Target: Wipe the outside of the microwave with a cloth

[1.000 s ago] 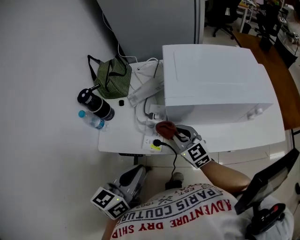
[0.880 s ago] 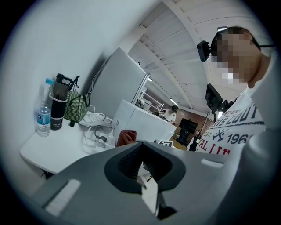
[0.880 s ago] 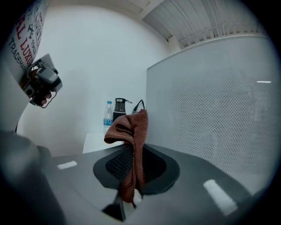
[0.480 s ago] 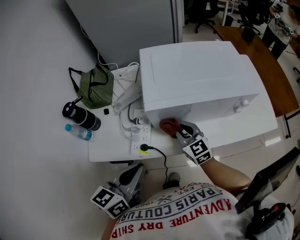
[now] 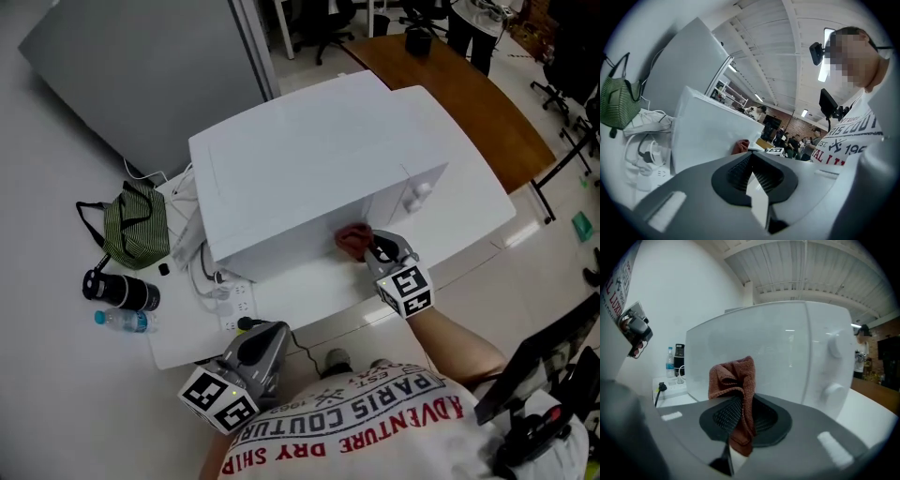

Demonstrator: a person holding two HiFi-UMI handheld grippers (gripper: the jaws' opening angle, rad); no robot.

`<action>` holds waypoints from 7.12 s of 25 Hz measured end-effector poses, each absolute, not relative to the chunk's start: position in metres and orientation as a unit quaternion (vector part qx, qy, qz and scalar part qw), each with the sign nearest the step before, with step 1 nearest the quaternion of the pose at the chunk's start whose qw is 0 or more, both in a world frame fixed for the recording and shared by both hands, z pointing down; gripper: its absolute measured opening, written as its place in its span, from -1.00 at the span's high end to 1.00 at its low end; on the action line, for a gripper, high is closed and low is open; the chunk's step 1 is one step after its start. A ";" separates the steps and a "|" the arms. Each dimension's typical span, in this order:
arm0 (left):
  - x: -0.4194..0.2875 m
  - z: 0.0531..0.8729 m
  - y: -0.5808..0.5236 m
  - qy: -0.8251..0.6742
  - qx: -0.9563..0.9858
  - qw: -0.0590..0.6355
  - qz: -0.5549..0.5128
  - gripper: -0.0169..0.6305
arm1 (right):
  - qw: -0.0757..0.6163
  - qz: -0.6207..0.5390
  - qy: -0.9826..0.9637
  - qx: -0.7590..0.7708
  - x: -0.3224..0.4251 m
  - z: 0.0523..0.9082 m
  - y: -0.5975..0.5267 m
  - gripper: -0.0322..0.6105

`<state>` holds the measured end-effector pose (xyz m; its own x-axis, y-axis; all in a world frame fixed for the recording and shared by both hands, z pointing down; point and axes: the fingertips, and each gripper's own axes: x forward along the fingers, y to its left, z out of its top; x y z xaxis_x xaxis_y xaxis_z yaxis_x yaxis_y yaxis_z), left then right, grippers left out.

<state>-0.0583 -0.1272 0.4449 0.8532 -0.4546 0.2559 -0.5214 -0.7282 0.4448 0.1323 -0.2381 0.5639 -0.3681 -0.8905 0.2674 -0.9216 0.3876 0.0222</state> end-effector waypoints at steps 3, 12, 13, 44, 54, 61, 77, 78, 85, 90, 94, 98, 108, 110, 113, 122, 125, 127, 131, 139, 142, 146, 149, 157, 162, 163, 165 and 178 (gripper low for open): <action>-0.042 0.443 -0.130 -0.246 0.932 0.257 0.071 0.93 | 0.114 0.073 -0.806 0.577 0.169 0.560 -0.240 0.76; -0.025 0.439 -0.132 -0.230 0.936 0.254 0.078 0.93 | 0.098 0.106 -0.770 0.621 0.228 0.558 -0.237 0.76; -0.025 0.438 -0.131 -0.230 0.936 0.254 0.078 0.93 | 0.098 0.108 -0.769 0.622 0.230 0.559 -0.237 0.76; -0.127 0.388 -0.081 -0.354 0.913 0.205 0.000 0.93 | 0.070 0.103 -0.960 0.252 -0.039 0.327 -0.224 0.76; -0.205 0.370 -0.085 -0.389 0.902 0.180 -0.042 0.93 | 0.195 0.203 -0.924 0.259 -0.118 0.361 -0.303 0.76; -0.221 0.363 -0.091 -0.386 0.903 0.181 -0.061 0.93 | 0.294 0.223 -0.892 0.263 -0.129 0.380 -0.319 0.76; -0.144 0.350 -0.141 -0.352 0.919 0.166 -0.064 0.93 | 0.366 0.237 -0.873 0.219 -0.054 0.388 -0.337 0.76; -0.137 0.350 -0.146 -0.349 0.920 0.166 -0.064 0.93 | 0.369 0.240 -0.872 0.216 -0.042 0.388 -0.337 0.76; -0.083 0.357 -0.177 -0.320 0.929 0.174 -0.060 0.93 | 0.369 0.258 -0.861 0.239 0.071 0.391 -0.343 0.76; -0.032 0.364 -0.194 -0.266 0.945 0.185 -0.047 0.93 | 0.355 0.291 -0.838 0.293 0.170 0.392 -0.344 0.76; 0.001 0.365 -0.202 -0.237 0.952 0.189 -0.039 0.93 | 0.349 0.312 -0.820 0.330 0.235 0.393 -0.343 0.76; 0.023 0.365 -0.208 -0.217 0.957 0.188 -0.033 0.93 | 0.344 0.326 -0.807 0.353 0.276 0.393 -0.341 0.76; 0.020 0.365 -0.209 -0.222 0.955 0.192 -0.040 0.93 | 0.303 0.320 -0.835 0.330 0.264 0.369 -0.342 0.77; 0.009 0.365 -0.209 -0.236 0.951 0.194 -0.043 0.93 | 0.284 0.307 -0.851 0.318 0.243 0.351 -0.348 0.77; -0.011 0.362 -0.205 -0.256 0.947 0.189 -0.048 0.93 | 0.263 0.288 -0.876 0.284 0.193 0.328 -0.359 0.77; -0.115 0.366 -0.179 -0.390 0.900 0.186 -0.065 0.93 | 0.263 0.255 -0.915 0.166 0.004 0.307 -0.402 0.77; -0.149 0.370 -0.165 -0.434 0.878 0.188 -0.074 0.93 | 0.274 0.259 -0.916 0.134 -0.050 0.314 -0.409 0.77; -0.169 0.373 -0.156 -0.462 0.863 0.189 -0.078 0.93 | 0.297 0.255 -0.913 0.117 -0.081 0.325 -0.414 0.77; -0.200 0.379 -0.142 -0.505 0.836 0.199 -0.085 0.93 | 0.359 0.240 -0.896 0.108 -0.110 0.354 -0.421 0.77; -0.216 0.382 -0.133 -0.522 0.824 0.202 -0.090 0.93 | 0.411 0.231 -0.872 0.131 -0.106 0.383 -0.440 0.76; -0.208 0.384 -0.139 -0.509 0.832 0.206 -0.083 0.93 | 0.410 0.230 -0.872 0.135 -0.099 0.383 -0.444 0.77; -0.191 0.387 -0.153 -0.485 0.845 0.213 -0.074 0.93 | 0.412 0.239 -0.866 0.153 -0.065 0.387 -0.454 0.76; -0.171 0.391 -0.168 -0.458 0.859 0.217 -0.069 0.93 | 0.409 0.253 -0.858 0.179 -0.020 0.388 -0.462 0.76; -0.097 0.390 -0.211 -0.379 0.898 0.216 -0.059 0.93 | 0.395 0.288 -0.825 0.283 0.134 0.386 -0.476 0.76; -0.056 0.386 -0.217 -0.329 0.920 0.207 -0.051 0.93 | 0.386 0.310 -0.806 0.326 0.204 0.389 -0.474 0.76; -0.049 0.385 -0.219 -0.315 0.926 0.204 -0.048 0.93 | 0.384 0.312 -0.801 0.336 0.218 0.389 -0.473 0.76; -0.037 0.387 -0.220 -0.290 0.935 0.200 -0.042 0.93 | 0.380 0.315 -0.795 0.352 0.239 0.388 -0.471 0.76; -0.046 0.383 -0.207 -0.278 0.938 0.203 -0.037 0.93 | 0.314 0.295 -0.798 0.422 0.275 0.371 -0.448 0.76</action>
<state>-0.0462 -0.2070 0.3835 0.8431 -0.5360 0.0432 -0.5057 -0.7631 0.4024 0.2745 -0.4482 0.3714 -0.4467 -0.4875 0.7502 -0.8585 0.4697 -0.2060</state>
